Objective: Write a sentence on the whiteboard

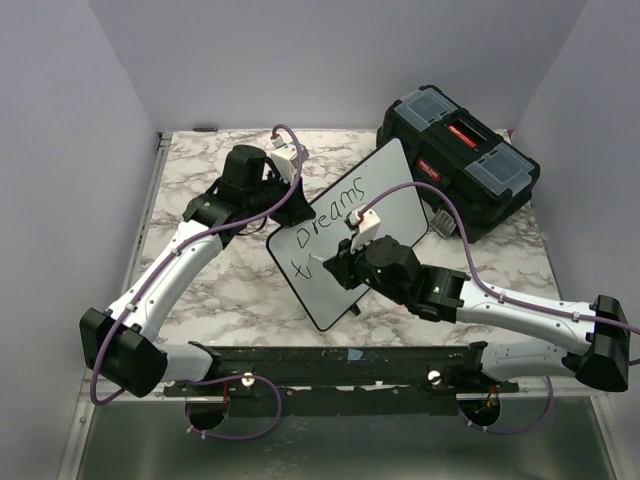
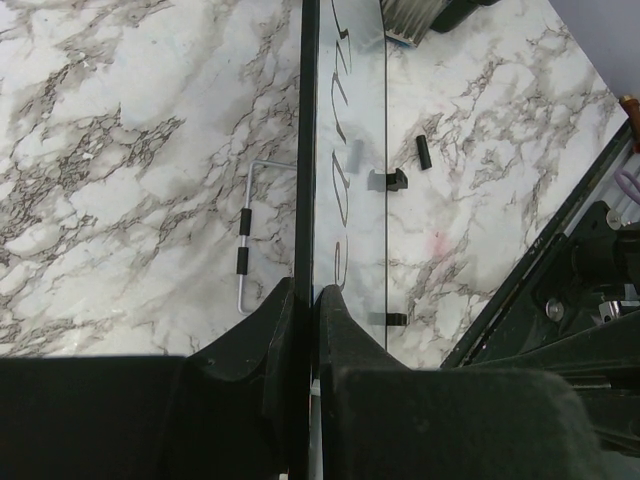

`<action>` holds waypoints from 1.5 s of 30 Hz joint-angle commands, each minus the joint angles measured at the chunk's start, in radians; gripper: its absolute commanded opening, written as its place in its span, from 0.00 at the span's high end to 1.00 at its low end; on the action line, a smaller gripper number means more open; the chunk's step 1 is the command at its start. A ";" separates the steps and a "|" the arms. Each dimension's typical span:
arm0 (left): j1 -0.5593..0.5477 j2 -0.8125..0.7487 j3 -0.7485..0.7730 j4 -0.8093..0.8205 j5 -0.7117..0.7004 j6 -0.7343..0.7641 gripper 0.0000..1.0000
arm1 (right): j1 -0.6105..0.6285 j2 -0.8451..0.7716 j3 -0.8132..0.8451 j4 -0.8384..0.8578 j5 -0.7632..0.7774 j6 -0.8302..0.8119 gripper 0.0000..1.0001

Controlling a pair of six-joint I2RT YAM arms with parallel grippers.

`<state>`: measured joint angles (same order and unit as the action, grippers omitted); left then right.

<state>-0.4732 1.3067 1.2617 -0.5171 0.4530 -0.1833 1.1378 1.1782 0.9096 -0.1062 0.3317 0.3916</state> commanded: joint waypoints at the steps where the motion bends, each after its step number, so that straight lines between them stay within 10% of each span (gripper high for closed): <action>1: -0.031 0.032 -0.038 -0.142 -0.060 0.077 1.00 | -0.003 0.027 0.012 0.008 -0.002 -0.018 0.99; 45: -0.042 0.037 -0.038 -0.146 -0.068 0.079 1.00 | -0.003 0.053 0.055 -0.021 0.075 -0.037 0.99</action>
<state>-0.4736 1.3094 1.2617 -0.5159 0.4438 -0.1764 1.1393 1.1938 0.9283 -0.1471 0.3546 0.3767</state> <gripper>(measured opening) 0.113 0.125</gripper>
